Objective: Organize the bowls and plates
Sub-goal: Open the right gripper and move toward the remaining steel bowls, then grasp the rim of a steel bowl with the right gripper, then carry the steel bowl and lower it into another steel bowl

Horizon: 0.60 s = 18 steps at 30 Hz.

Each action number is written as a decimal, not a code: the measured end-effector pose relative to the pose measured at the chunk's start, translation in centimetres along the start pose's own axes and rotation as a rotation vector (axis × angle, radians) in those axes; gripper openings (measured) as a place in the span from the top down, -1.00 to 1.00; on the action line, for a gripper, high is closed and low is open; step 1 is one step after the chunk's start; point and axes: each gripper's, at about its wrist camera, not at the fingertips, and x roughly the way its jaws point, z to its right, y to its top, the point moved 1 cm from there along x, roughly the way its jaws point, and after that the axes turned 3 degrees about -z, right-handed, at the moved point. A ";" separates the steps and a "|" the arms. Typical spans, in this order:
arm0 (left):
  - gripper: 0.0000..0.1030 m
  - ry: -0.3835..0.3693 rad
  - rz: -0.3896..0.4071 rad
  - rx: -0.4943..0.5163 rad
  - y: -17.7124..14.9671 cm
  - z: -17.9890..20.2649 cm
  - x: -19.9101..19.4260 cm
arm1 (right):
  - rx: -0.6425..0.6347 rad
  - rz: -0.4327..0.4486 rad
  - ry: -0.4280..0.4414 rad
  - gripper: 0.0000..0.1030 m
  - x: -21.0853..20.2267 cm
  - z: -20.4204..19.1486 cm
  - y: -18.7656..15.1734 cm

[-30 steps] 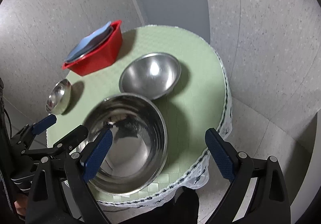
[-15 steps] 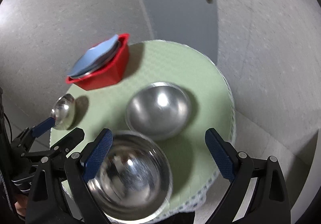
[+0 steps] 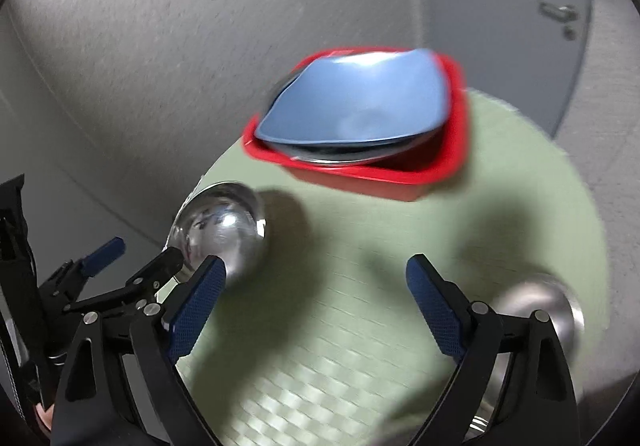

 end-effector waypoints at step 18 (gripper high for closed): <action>0.78 -0.146 -0.098 0.060 1.0 -1.7 4.0 | 0.017 -0.161 0.034 0.56 8.3 -2.7 0.2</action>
